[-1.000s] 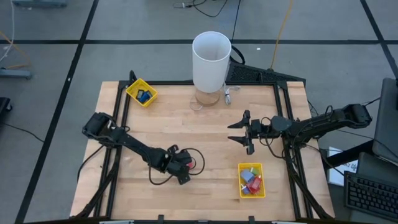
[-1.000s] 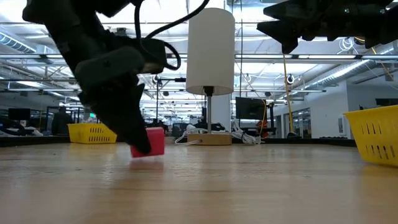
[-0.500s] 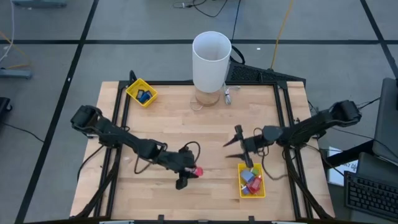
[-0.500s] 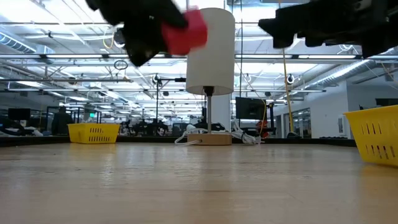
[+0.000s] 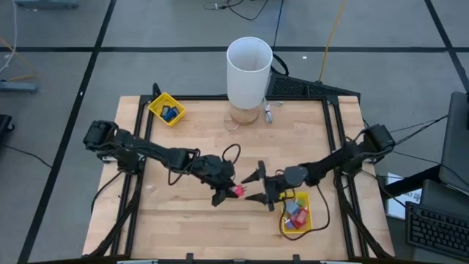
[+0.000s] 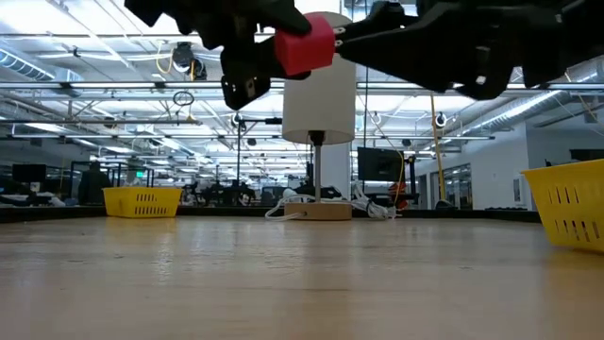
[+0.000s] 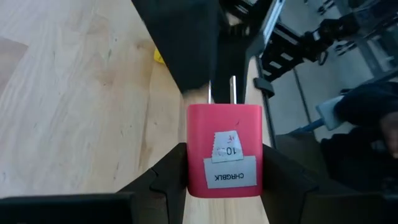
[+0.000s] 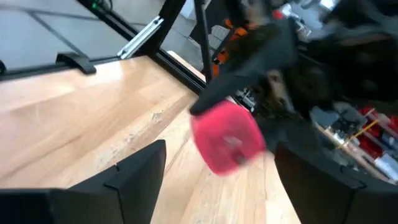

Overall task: Pick & Place Office items
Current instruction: Put the pink charger adapter into the bottom yellow bin

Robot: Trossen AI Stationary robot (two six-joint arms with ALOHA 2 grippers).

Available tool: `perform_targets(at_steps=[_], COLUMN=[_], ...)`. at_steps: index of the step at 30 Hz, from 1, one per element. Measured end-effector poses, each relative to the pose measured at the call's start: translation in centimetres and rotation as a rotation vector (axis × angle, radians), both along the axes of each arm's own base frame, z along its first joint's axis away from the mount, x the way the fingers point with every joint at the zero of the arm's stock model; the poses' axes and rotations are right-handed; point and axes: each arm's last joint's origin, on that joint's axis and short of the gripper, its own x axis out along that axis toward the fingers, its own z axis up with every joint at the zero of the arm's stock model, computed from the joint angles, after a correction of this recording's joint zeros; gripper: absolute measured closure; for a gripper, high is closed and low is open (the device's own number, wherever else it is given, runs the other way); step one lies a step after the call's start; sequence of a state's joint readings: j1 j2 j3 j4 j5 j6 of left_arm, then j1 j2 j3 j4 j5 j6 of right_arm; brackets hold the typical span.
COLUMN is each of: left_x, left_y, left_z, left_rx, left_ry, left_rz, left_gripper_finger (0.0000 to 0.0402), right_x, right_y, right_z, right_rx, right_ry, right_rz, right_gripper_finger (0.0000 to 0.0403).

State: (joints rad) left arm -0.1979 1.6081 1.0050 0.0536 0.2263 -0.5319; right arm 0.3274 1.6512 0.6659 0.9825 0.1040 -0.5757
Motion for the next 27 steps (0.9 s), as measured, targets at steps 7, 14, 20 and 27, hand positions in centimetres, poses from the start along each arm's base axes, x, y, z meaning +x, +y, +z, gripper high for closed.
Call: perform_targets(at_steps=[7, 14, 20, 27], left_x=[0.2, 0.3, 0.4, 0.4], left_y=[0.8, 1.0, 1.4, 1.5], left_z=[0.1, 0.2, 0.2, 0.3], left_rx=[-0.026, -0.045, -0.063, -0.058], left_ry=[-0.002, -0.006, 0.001, -0.010], left_rz=[0.004, 0.022, 0.035, 0.044], left_gripper_finger=[0.0245, 0.0244, 0.0244, 0.0213], right_x=[1.4, 1.7, 1.7, 1.7], right_y=[0.5, 0.5, 0.4, 0.4], right_z=[-0.4, -0.8, -0.7, -0.8], right_rx=[-0.072, -0.123, -0.129, -0.119], right_ry=[-0.039, -0.092, -0.095, -0.085], right_rz=[-0.003, -0.042, -0.049, -0.043], right_gripper_finger=[0.0129, 0.0162, 0.0214, 0.0247])
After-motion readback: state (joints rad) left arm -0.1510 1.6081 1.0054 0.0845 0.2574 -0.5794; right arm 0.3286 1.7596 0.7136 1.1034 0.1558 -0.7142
